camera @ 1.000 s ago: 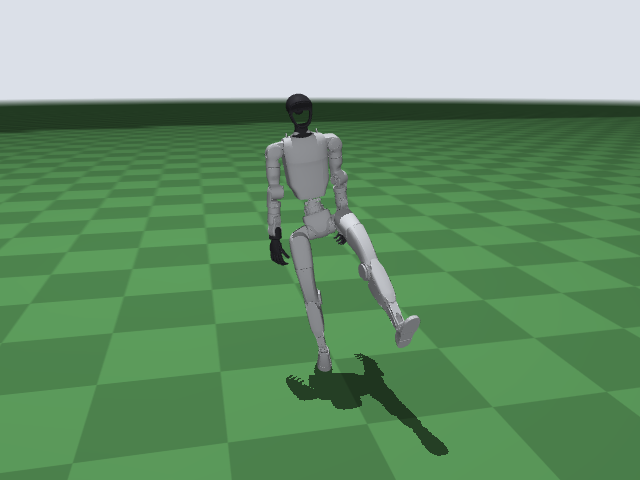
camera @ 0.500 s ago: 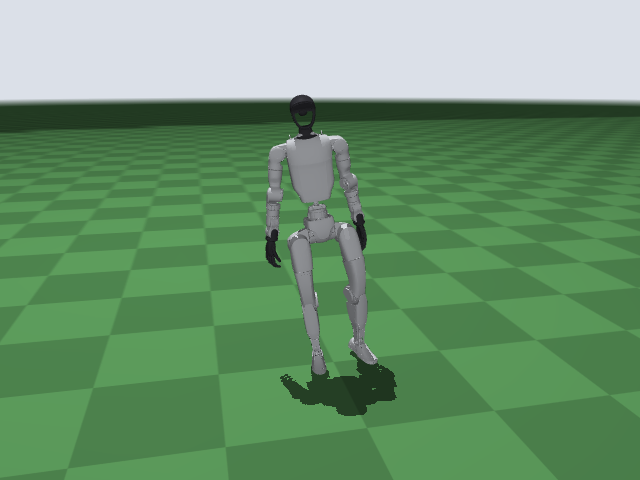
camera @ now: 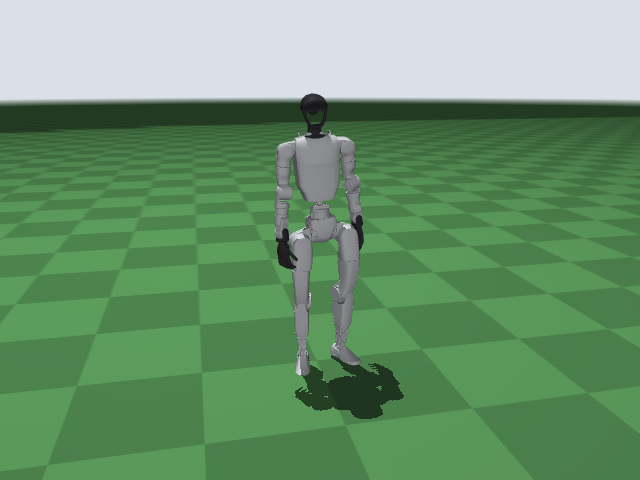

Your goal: Upper body actions

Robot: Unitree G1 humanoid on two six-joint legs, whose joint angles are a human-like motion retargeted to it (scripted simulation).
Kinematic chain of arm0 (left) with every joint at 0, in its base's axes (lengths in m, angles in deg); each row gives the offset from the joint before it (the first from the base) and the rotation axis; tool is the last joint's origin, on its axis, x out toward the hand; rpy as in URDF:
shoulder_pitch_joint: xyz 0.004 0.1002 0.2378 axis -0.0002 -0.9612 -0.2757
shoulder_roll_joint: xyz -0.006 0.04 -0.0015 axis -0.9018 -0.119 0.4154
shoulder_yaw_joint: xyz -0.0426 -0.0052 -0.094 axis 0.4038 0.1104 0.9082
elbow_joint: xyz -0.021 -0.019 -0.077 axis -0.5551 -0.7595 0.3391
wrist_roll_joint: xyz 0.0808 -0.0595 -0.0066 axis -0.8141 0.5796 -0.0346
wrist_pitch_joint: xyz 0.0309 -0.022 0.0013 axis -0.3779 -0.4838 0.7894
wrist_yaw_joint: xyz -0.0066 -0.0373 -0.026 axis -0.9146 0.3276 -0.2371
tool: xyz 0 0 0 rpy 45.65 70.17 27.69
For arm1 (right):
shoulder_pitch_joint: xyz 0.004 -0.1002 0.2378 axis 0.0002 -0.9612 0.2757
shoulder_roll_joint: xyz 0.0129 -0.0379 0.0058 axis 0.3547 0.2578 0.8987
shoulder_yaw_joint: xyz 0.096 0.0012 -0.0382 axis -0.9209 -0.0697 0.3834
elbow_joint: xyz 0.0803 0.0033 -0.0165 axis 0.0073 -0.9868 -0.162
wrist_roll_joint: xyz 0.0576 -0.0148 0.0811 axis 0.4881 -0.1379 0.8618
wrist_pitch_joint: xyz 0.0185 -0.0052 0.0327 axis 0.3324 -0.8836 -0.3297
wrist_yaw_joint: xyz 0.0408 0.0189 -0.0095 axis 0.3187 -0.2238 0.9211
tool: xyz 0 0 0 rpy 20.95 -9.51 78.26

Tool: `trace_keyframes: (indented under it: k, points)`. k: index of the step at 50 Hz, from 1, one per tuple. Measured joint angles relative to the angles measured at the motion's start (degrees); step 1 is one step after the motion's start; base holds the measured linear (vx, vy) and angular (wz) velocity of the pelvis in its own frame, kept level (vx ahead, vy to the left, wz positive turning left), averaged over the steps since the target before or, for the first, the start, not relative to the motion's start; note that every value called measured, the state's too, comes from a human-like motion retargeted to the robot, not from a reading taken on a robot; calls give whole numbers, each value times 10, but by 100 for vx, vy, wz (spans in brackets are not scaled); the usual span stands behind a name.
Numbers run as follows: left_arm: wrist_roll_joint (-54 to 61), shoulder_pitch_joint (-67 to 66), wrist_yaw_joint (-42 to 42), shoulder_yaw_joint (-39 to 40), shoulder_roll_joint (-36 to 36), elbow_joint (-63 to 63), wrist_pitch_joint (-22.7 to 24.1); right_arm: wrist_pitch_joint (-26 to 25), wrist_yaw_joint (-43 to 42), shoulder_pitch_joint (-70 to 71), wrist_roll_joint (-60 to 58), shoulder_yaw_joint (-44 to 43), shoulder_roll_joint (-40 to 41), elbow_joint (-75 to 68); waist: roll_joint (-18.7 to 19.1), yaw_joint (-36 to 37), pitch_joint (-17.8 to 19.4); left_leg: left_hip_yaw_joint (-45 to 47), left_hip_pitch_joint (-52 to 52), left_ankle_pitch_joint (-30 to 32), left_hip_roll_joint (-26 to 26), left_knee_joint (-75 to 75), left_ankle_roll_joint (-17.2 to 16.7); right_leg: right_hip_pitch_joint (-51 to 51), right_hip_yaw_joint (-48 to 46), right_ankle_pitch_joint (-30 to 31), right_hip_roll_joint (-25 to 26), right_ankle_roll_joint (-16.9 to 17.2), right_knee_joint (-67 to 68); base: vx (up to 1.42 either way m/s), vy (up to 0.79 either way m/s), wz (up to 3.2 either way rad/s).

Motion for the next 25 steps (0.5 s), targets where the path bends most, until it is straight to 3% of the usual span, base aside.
trace_keyframes:
  k: [5,8,10,12,13,15,19,25]
  points:
    - [-9,-17,-2,3,-1,-28,-8,1,-4,1,15,-20,-13,-13,0,17,4,-25,8,-11,-26,4,22,6,-3,-5,-18,19,31,20,30,11]
    - [-8,-13,-7,5,1,-40,-11,2,-12,-5,20,-40,-26,-28,19,14,6,-55,3,-14,-19,13,30,-21,-19,16,-30,24,120,15,28,30]
    - [-3,0,-11,4,1,-47,-12,4,-18,-5,26,-54,-34,-38,37,44,14,-34,3,-16,2,14,33,-88,21,55,-36,2,251,7,25,-52]
    - [1,8,-14,1,2,-48,-11,5,-25,-9,33,-64,-39,-44,51,14,34,-50,9,-9,16,16,35,-143,53,68,-19,-34,350,4,17,73]
    - [3,11,-13,-2,2,-47,-10,5,-29,-12,35,-69,-41,-46,51,2,42,-51,13,-7,18,17,35,-157,32,66,-27,-28,364,4,12,100]
    - [3,19,-10,-10,-1,-48,-10,3,-34,-21,41,-81,-44,-53,48,-28,59,-60,22,-5,19,19,38,-197,-5,64,-44,-32,350,5,13,92]
    - [0,36,-13,-32,-3,-41,-8,8,-49,-40,56,-92,-52,-69,47,-65,114,-83,40,-6,26,32,50,-280,-16,41,-45,-79,202,0,7,55]
    - [2,49,-2,-37,-3,-9,-5,-3,-67,-73,58,-88,-55,-76,60,-146,197,-117,75,10,70,29,56,-418,37,3,-44,-145,69,-1,2,64]
